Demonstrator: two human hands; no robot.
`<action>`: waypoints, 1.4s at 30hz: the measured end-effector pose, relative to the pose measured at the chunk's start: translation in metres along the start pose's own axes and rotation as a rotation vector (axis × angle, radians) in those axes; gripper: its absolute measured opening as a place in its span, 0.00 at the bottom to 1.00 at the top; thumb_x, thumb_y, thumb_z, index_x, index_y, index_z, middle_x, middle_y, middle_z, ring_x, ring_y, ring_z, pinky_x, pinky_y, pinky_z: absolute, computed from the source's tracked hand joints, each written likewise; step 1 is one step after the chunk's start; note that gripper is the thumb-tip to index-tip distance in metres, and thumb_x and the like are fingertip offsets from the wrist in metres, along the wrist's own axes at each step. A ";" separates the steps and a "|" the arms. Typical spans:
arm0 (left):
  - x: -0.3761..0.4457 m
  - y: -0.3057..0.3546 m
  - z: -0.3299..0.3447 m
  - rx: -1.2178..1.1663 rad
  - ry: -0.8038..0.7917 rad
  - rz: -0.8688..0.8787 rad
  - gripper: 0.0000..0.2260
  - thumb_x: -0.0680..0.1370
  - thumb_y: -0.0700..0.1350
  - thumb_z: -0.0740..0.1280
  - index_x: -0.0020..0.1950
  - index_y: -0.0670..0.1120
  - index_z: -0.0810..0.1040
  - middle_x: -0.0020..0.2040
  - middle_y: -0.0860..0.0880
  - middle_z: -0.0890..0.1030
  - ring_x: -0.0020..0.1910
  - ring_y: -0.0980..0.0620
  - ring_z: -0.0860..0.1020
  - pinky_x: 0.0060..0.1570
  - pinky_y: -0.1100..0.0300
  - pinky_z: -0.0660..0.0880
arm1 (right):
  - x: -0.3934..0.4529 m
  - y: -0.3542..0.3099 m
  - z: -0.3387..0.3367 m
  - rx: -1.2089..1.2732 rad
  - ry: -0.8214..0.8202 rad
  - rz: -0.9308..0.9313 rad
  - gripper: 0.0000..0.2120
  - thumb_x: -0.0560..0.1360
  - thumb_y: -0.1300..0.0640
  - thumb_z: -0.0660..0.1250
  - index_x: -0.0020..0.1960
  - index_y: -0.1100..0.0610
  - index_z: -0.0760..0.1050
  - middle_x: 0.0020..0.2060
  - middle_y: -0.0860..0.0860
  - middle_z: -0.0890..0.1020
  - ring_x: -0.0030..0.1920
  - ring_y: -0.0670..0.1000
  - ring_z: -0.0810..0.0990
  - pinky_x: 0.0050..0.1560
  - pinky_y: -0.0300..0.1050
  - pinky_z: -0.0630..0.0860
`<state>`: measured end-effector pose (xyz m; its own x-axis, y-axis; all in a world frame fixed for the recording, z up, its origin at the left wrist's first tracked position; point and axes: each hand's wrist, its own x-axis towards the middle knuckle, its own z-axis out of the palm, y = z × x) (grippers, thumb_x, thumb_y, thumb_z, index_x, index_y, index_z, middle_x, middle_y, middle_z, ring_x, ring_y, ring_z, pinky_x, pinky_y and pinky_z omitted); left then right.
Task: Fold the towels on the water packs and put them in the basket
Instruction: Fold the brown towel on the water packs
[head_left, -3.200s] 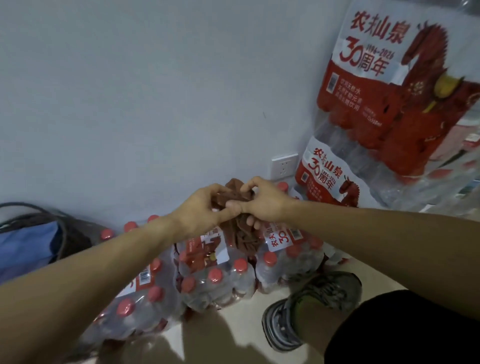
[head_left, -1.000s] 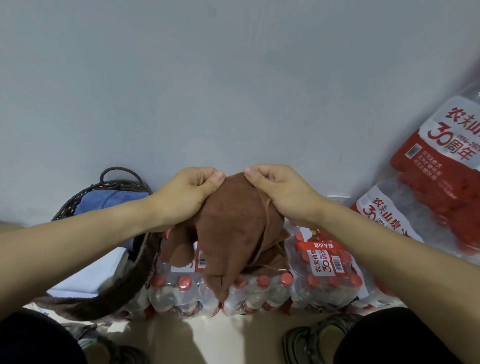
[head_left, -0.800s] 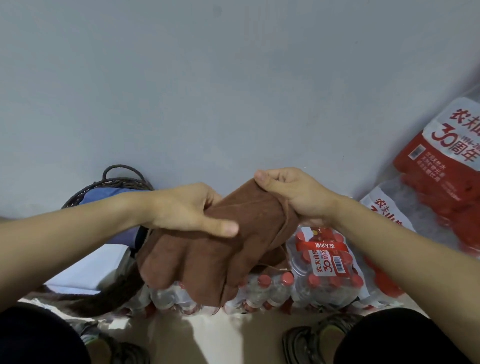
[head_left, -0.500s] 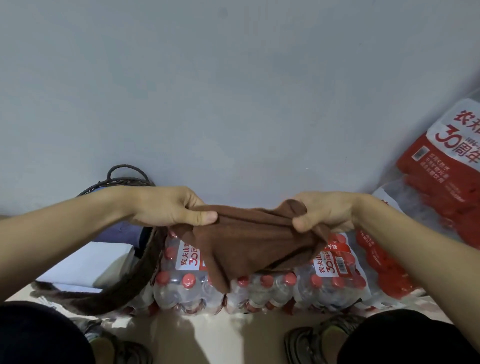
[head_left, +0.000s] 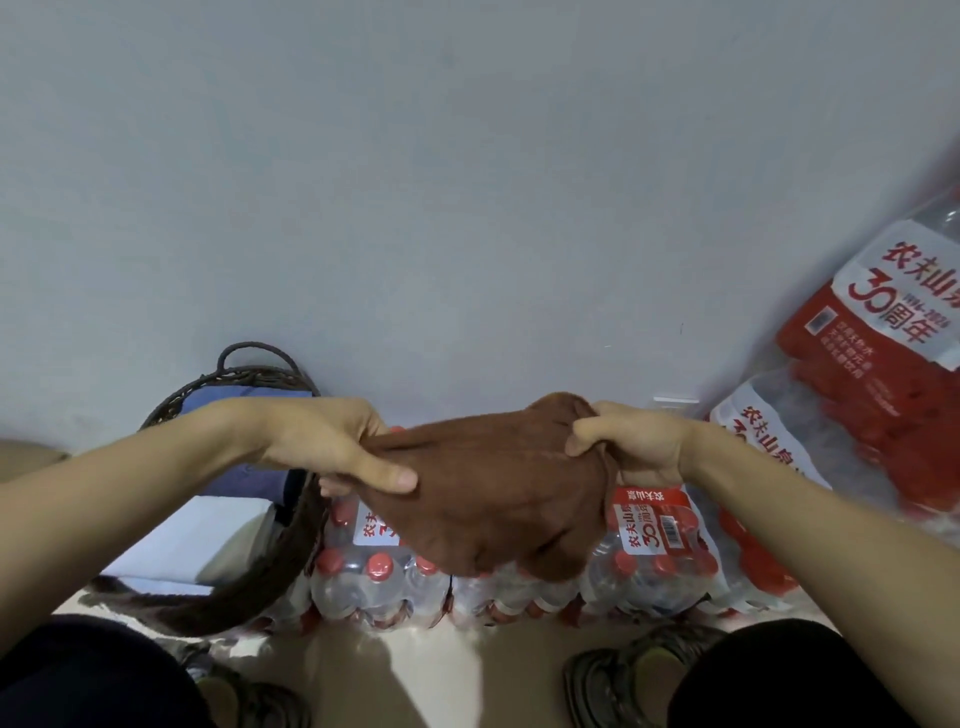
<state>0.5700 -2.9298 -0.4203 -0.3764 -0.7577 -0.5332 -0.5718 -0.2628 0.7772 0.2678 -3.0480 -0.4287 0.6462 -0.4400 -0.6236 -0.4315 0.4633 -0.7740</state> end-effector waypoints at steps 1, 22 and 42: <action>-0.003 -0.001 0.000 0.013 0.004 -0.003 0.24 0.68 0.62 0.75 0.39 0.40 0.80 0.32 0.37 0.76 0.31 0.46 0.74 0.36 0.60 0.71 | -0.002 0.000 0.001 -0.026 0.004 0.001 0.16 0.65 0.66 0.68 0.53 0.65 0.79 0.48 0.61 0.84 0.48 0.57 0.84 0.55 0.50 0.80; 0.000 -0.036 0.043 -0.694 -0.049 -0.202 0.13 0.75 0.48 0.71 0.56 0.42 0.84 0.51 0.43 0.84 0.46 0.49 0.84 0.41 0.61 0.80 | -0.034 0.060 0.007 0.139 -0.142 0.013 0.23 0.71 0.64 0.75 0.65 0.54 0.76 0.62 0.57 0.80 0.63 0.60 0.79 0.59 0.54 0.79; 0.135 -0.101 0.028 -0.341 0.800 -0.377 0.10 0.81 0.44 0.64 0.41 0.44 0.75 0.36 0.45 0.79 0.35 0.47 0.76 0.41 0.56 0.72 | 0.106 0.103 -0.044 -0.132 0.769 -0.071 0.10 0.82 0.55 0.62 0.53 0.60 0.79 0.48 0.56 0.82 0.52 0.58 0.80 0.55 0.52 0.77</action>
<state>0.5563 -2.9886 -0.5806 0.4734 -0.7387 -0.4798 -0.2620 -0.6381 0.7240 0.2638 -3.0810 -0.5791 0.0783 -0.8968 -0.4355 -0.5081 0.3399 -0.7914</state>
